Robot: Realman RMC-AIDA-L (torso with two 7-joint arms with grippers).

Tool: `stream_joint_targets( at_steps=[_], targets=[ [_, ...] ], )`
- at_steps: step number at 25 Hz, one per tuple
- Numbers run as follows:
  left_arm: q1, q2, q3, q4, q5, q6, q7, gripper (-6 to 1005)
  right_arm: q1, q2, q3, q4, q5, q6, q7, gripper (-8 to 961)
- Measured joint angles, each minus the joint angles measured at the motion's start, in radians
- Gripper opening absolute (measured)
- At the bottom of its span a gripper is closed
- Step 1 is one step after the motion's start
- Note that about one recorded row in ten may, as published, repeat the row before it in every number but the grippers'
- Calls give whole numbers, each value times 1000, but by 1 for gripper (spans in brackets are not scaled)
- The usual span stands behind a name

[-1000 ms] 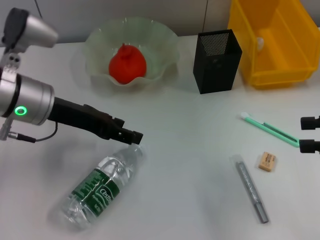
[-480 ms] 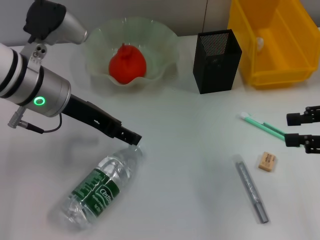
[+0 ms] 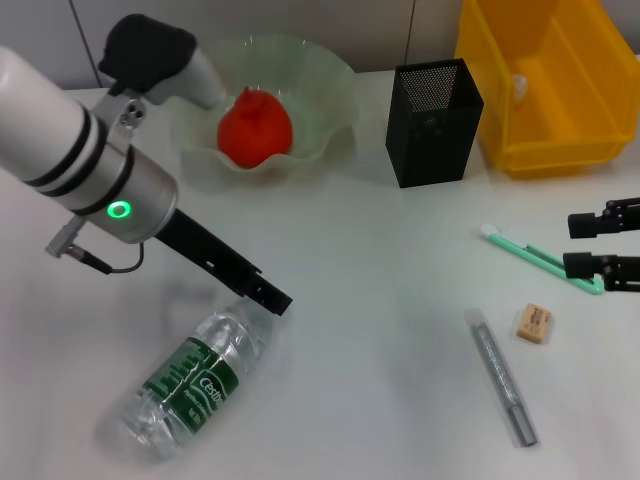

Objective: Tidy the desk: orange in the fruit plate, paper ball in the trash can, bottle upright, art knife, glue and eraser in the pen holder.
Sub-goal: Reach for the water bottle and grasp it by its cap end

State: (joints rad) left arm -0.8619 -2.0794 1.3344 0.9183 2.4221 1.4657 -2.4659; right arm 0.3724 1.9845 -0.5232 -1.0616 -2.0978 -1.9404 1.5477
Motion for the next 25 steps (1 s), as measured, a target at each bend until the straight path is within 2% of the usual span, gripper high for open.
stream_joint_targets(
  at_steps=[4, 10, 15, 25],
  targets=[
    [3, -1, 61, 34, -4, -31, -53, 764, 9, -5, 0, 5, -1, 17, 5, 499],
    [7, -1, 72, 39, -5, -62, -73, 756, 10, -5, 1, 6, -1, 30, 5, 447],
    [6, -1, 84, 40, -5, -62, -86, 750, 10, -6, 2, 6, -2, 32, 4, 449],
    [7, -1, 165, 44, -32, -97, -115, 737, 3, -4, 1, 6, -2, 45, -1, 444]
  ],
)
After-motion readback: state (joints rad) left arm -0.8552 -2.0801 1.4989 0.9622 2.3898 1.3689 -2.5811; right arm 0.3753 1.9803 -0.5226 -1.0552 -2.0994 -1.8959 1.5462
